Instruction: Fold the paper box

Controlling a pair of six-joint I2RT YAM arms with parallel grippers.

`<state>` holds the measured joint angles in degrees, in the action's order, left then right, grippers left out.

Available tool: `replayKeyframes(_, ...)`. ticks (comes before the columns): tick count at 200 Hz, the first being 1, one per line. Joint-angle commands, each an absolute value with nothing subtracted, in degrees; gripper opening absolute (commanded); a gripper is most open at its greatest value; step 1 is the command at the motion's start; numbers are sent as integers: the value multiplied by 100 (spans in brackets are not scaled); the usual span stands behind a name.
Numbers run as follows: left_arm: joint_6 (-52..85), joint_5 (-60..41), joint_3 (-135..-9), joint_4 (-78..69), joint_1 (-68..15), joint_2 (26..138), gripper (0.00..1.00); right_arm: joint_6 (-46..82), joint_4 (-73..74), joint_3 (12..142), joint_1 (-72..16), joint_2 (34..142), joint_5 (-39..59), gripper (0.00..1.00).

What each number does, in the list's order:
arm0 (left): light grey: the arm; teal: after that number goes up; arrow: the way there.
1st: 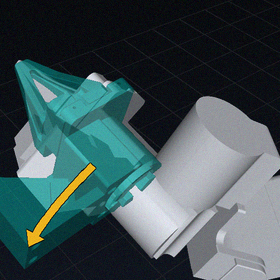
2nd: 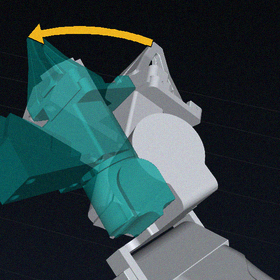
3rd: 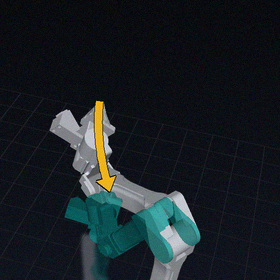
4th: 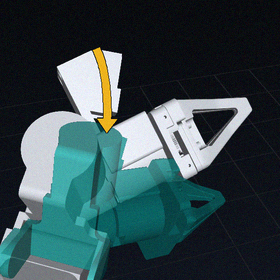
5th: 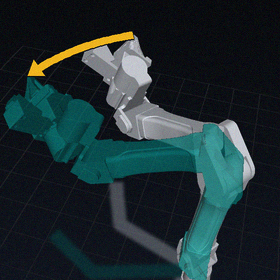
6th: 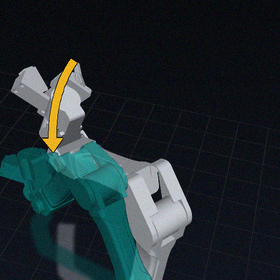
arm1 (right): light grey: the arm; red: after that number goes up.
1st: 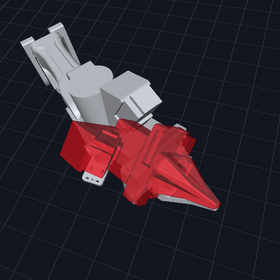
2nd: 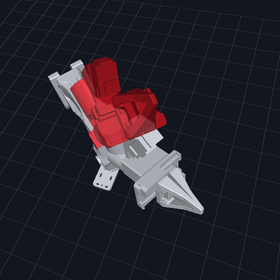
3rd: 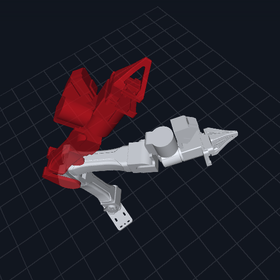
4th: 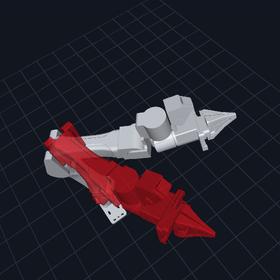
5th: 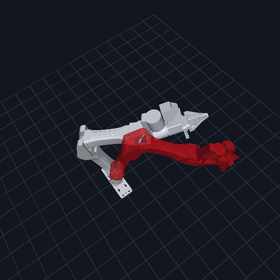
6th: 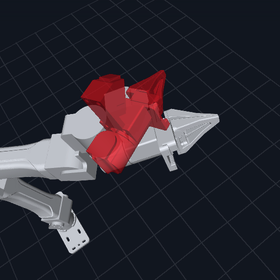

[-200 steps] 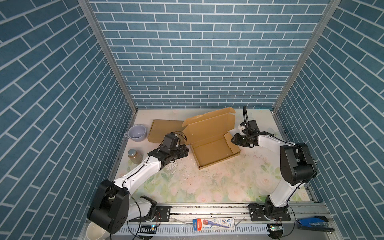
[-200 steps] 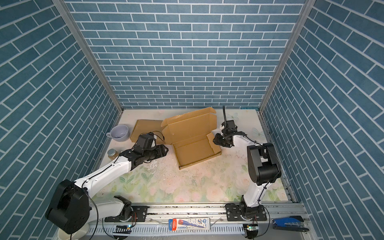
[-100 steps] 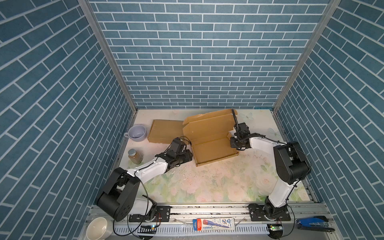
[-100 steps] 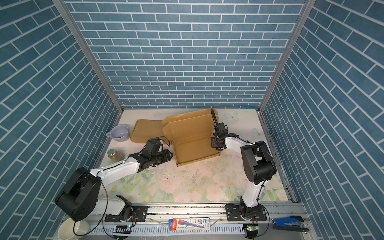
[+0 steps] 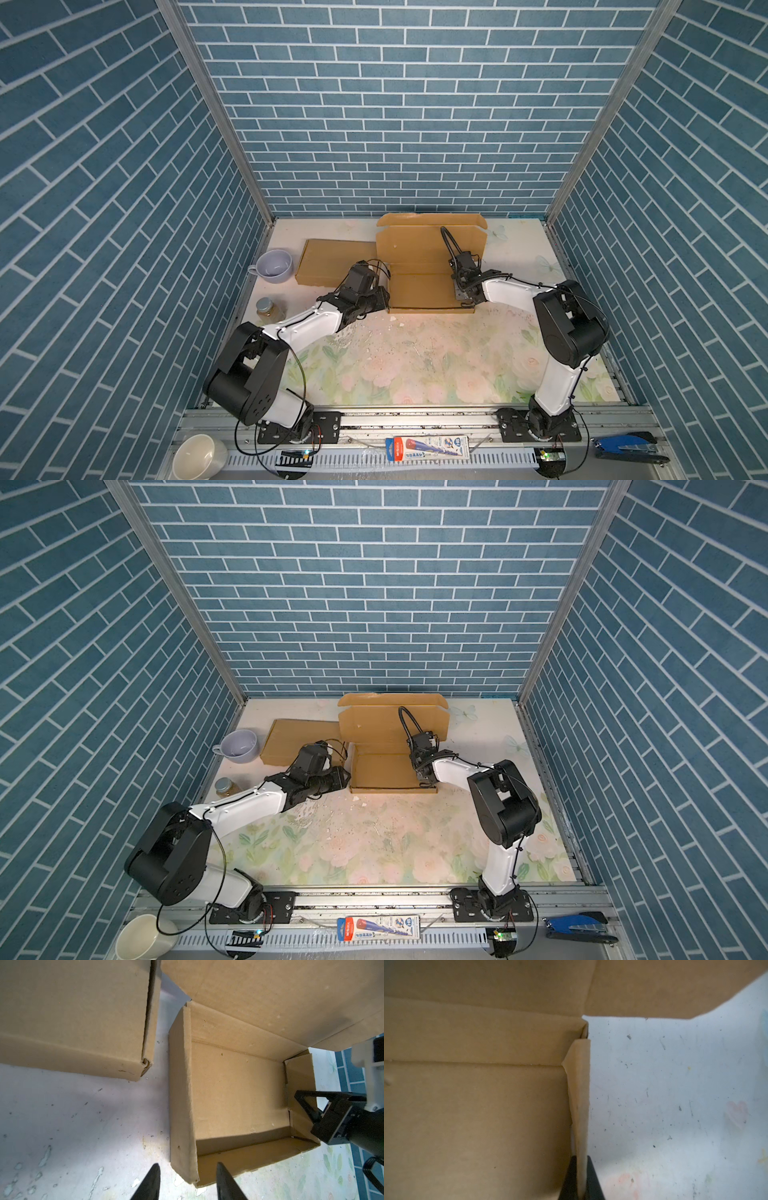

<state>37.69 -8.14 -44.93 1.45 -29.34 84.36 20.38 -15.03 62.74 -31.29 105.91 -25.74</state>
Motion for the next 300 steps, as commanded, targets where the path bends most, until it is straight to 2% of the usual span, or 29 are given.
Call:
replayKeyframes(1,3442,-803,-4600,359,-2830,8382,46,2036,-2144,6214,-3120,10992,-3072,0)
replayKeyframes(67,3099,-965,-5516,236,-2833,9553,43,2013,-2180,6293,-3155,11057,-3076,0)
replayKeyframes(130,2957,-672,-5976,349,-2977,10378,14,2147,-2662,6592,-3273,11302,-3567,0)
replayKeyframes(179,2957,-451,-5986,386,-3181,10546,4,2473,-3009,6810,-3417,11640,-3652,0)
replayKeyframes(222,2924,-358,-5932,467,-3183,10411,4,2378,-3011,6842,-3406,11507,-3461,0)
replayKeyframes(252,2874,-286,-5993,584,-3182,10390,4,2233,-2890,6865,-3292,11138,-2885,0)
replayKeyframes(300,2988,-256,-6007,622,-3191,10378,12,2276,-2811,6899,-3175,10751,-2124,24)
